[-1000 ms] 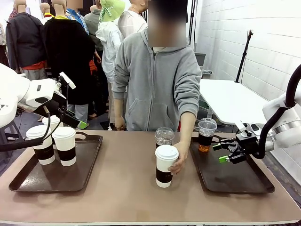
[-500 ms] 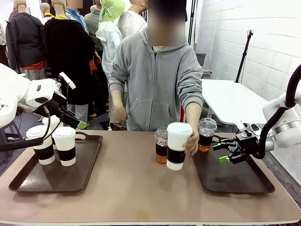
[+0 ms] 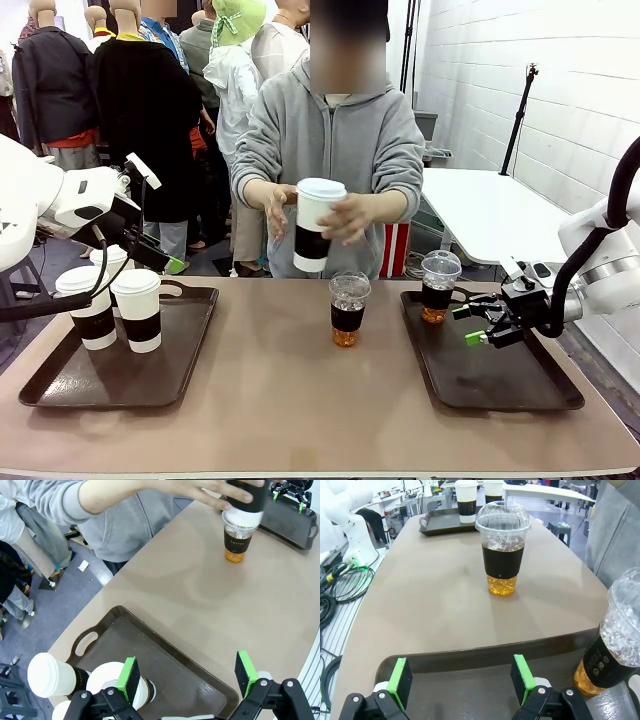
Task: Distribute the coffee onto the tray.
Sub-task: Pick up another iced Americano from the middle of the table and place it on the right Handle tray.
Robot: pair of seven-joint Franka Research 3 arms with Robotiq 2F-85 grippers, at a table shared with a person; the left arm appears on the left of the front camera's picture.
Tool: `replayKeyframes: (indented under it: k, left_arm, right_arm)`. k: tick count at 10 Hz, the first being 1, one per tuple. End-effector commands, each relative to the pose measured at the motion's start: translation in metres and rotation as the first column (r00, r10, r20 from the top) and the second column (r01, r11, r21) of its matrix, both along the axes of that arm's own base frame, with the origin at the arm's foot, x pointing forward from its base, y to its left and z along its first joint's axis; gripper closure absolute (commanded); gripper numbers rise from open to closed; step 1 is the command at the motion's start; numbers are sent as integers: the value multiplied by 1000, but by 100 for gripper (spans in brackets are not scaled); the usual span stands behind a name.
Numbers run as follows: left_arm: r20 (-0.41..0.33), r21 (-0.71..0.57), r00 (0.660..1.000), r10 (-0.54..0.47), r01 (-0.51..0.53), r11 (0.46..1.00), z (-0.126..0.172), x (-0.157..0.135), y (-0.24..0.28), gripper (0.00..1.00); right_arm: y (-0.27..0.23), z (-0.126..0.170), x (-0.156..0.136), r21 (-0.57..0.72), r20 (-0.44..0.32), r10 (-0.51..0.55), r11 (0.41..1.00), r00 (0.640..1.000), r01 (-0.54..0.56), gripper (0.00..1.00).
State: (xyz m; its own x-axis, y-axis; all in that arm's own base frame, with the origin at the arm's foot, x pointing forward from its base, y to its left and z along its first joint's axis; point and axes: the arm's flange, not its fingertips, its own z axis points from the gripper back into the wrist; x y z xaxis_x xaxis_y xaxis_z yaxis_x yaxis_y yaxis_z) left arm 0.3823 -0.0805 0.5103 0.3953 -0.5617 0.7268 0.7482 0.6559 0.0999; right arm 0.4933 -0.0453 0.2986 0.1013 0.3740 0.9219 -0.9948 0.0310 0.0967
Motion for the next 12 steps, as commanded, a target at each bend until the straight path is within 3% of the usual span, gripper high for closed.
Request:
replayKeyframes:
  k: [1, 12]
  left_arm:
    - [1, -4, 1000, -6, 6, 1000, -2, 2, 2, 0]
    - [1, -4, 1000, -6, 6, 1000, -2, 2, 2, 0]
  right_arm:
    - [0, 0, 0, 0, 1, 0, 1000, 1000, 0, 0]
    - [45, 0, 7, 34, 40, 56, 998, 998, -57, 0]
